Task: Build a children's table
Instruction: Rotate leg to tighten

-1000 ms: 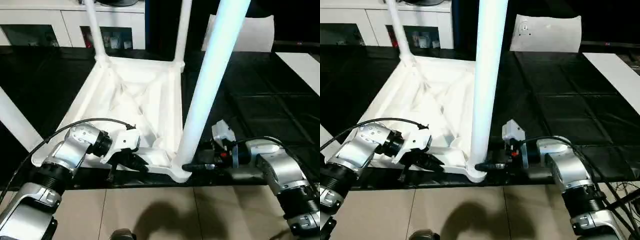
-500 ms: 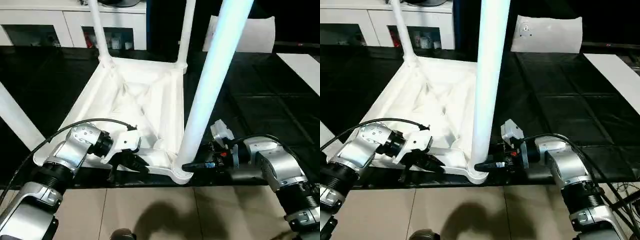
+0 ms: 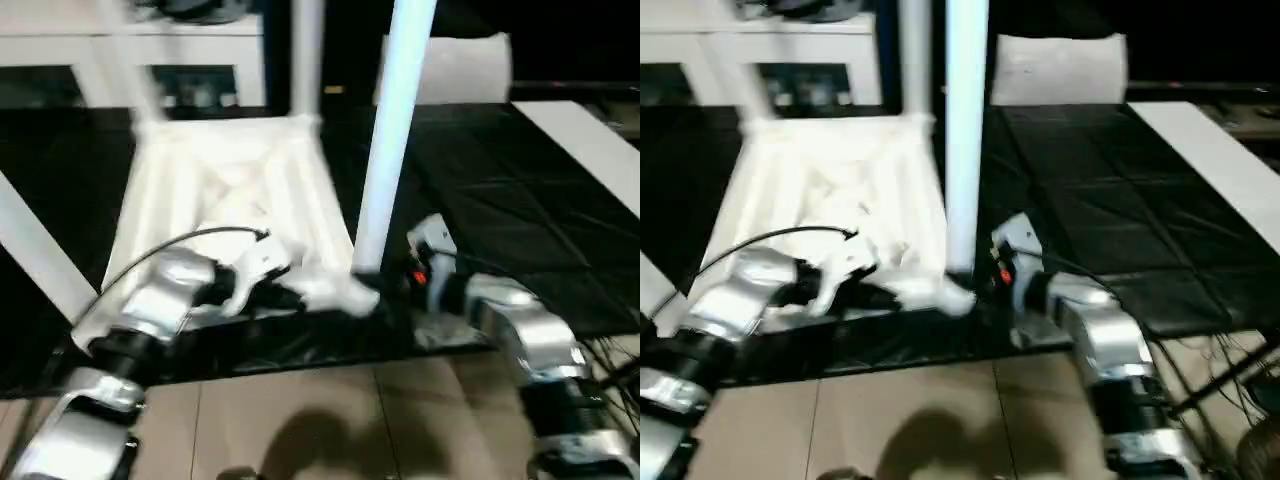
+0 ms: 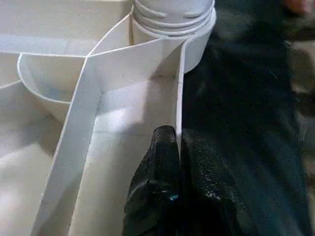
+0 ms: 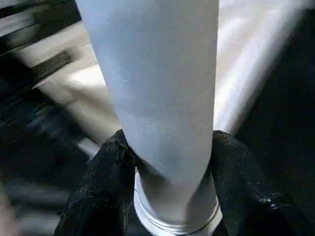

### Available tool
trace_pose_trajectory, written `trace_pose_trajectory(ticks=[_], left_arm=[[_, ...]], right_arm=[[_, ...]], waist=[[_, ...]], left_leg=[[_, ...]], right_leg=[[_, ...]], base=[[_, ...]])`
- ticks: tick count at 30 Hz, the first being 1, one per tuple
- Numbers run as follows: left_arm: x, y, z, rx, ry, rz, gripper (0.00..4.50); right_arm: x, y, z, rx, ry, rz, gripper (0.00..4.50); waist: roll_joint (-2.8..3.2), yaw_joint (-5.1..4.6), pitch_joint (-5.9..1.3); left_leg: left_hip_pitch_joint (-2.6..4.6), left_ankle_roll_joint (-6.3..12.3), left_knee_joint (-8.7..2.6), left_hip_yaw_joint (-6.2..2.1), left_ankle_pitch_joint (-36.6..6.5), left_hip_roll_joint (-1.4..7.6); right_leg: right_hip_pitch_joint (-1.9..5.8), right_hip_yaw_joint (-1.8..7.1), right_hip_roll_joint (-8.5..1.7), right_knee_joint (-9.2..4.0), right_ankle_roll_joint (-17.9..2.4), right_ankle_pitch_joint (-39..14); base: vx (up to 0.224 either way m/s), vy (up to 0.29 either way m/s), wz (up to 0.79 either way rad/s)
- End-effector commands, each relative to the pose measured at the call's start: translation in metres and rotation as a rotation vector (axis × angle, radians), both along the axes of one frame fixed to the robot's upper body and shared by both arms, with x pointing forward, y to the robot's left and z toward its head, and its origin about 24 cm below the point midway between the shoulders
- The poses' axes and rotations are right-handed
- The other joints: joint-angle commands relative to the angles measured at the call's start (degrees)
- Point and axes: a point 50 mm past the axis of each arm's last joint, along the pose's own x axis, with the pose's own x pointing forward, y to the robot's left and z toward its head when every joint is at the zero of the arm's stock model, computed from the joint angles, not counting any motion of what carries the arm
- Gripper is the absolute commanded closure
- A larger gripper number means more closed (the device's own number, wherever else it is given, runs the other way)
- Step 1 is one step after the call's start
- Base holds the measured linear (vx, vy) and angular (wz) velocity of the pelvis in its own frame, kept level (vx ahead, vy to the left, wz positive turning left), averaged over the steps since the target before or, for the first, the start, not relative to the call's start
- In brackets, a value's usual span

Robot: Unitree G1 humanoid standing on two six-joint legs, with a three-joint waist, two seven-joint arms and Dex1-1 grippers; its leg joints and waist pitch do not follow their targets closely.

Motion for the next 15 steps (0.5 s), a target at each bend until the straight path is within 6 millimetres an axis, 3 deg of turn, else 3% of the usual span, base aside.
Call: trace_pose_trajectory(ticks=[1,2,3,5,6,7,8,9,11,15], left_arm=[[0.006,-0.032,0.011,-0.071,-0.06,0.05,4.5],[0.011,-0.04,0.013,-0.097,-0.075,0.151,4.5],[0.014,-0.043,0.015,-0.107,-0.085,0.202,4.5],[0.014,-0.047,0.016,-0.108,-0.09,0.228,4.5],[0.014,-0.05,0.017,-0.118,-0.098,0.241,4.5],[0.014,-0.052,0.018,-0.123,-0.101,0.247,4.5],[0.014,-0.054,0.018,-0.132,-0.102,0.254,4.5],[0.014,-0.055,0.018,-0.137,-0.103,0.264,4.5],[0.012,-0.056,0.018,-0.129,-0.114,0.249,4.5],[0.009,-0.051,0.017,-0.104,-0.115,0.234,4.5]], right_arm=[[-0.005,0.045,-0.008,0.012,0.065,0.034,2.55],[0.001,0.057,-0.009,0.003,0.079,-0.079,2.56],[0.004,0.063,-0.008,0.002,0.087,-0.13,2.56],[0.008,0.067,-0.006,-0.002,0.093,-0.187,2.56],[0.01,0.07,-0.005,-0.011,0.084,-0.212,2.56],[0.011,0.071,-0.005,-0.016,0.08,-0.222,2.56],[0.011,0.073,-0.004,-0.015,0.068,-0.22,2.56],[0.011,0.075,-0.003,-0.003,0.061,-0.217,2.01],[0.011,0.076,-0.001,0.028,0.036,-0.21,1.85],[0.007,0.072,0.001,0.055,0.007,-0.209,1.45]], waist=[[0.09,0.01,-2.85],[0.46,-0.39,-2.81],[0.35,-0.64,-2.9],[0.37,-0.73,-3.07],[0.73,-0.73,-3.09],[0.67,-0.84,-3.12],[0.54,-0.81,-3.46],[0.65,-0.78,-3.59],[0.49,-0.63,-3.98],[0.53,-0.36,-4.3]], left_leg=[[0.38,-1.63,-4.54,-1.15,-15.9,2.03],[0.23,-2.01,-4.6,-1.24,-15.5,2.01],[0.1,-2.2,-4.66,-1.3,-15.4,1.94],[0.34,-1.76,-4.51,-1.18,-14.6,1.95],[0.21,-1.77,-4.51,-1.24,-14.3,1.95],[0.1,-1.7,-4.6,-1.22,-13.9,1.99],[0.06,-1.36,-4.41,-1.05,-12.1,1.94],[0.04,-1.12,-4.29,-1.0,-10.9,1.91],[-0.4,0.39,-3.93,-0.81,-6.1,1.69],[-0.69,2.64,-3.52,-0.74,-1.6,1.63]], right_leg=[[1.52,3.15,-5.12,-6.39,-6.9,-25.2],[1.48,3.1,-5.1,-6.24,-7.4,-24.8],[1.58,3.01,-5.07,-6.28,-7.4,-24.8],[1.44,3.29,-4.98,-6.34,-7.3,-22.4],[1.52,3.32,-4.91,-6.14,-7.6,-20.8],[1.62,3.29,-4.77,-6.06,-7.8,-19.2],[1.92,3.36,-4.59,-5.49,-8.7,-13.5],[2.06,3.37,-4.6,-5.25,-9.2,-10.8],[2.68,3.35,-4.46,-4.39,-10.8,-1.4],[2.98,3.24,-4.39,-3.62,-12.1,7.3]], base=[[0.0,0.0,0.0],[0.0,0.0,0.0],[0.0,0.0,0.0],[0.0,0.0,0.0],[0.0,0.0,0.0],[0.0,0.0,0.0],[0.0,0.0,0.0],[0.057,-0.001,0.03],[0.056,-0.006,0.02],[0.0,0.0,0.0]])
